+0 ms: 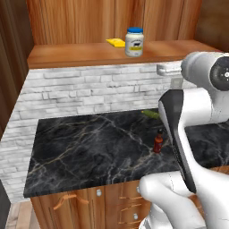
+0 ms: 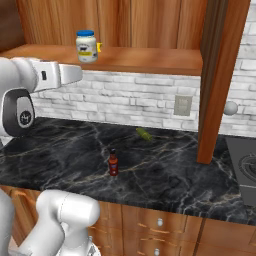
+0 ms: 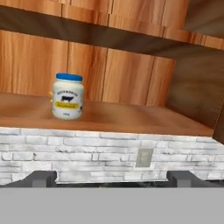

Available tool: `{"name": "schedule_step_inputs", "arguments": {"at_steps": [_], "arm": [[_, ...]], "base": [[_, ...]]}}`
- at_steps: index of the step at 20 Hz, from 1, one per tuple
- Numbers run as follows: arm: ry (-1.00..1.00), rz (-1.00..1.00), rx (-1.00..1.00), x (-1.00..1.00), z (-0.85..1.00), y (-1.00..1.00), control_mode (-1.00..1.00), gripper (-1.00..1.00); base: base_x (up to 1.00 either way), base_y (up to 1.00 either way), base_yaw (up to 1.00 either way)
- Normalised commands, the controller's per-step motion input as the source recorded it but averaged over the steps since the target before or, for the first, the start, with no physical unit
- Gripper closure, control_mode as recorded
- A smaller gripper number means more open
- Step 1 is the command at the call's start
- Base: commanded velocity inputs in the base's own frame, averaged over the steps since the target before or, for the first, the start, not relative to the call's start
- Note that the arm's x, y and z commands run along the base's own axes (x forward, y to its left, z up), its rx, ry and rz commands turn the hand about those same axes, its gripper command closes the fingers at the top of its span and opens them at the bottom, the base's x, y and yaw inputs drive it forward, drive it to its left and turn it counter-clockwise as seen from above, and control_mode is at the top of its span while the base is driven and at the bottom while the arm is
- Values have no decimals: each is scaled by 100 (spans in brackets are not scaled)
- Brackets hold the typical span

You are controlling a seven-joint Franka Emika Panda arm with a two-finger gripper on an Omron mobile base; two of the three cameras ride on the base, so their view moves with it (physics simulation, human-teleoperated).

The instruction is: Pick the condiment bottle and mayonnaise from the counter and place them in the cabinet.

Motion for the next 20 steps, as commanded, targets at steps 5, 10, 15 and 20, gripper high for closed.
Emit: {"name": "schedule_step_inputs", "arguments": {"at_steps": [5,10,15,20], "arm": [[27,-12,14,-51,0,-19,-100,-100],[12,-4,12,-77,-14,-12,-100,-100],[1,0,15,-86,-45,-1,-100,-100],[6,0,8,-29,-40,0,-100,-100]], "base": [[0,0,0],[0,0,0],[0,0,0],[0,0,0]]}}
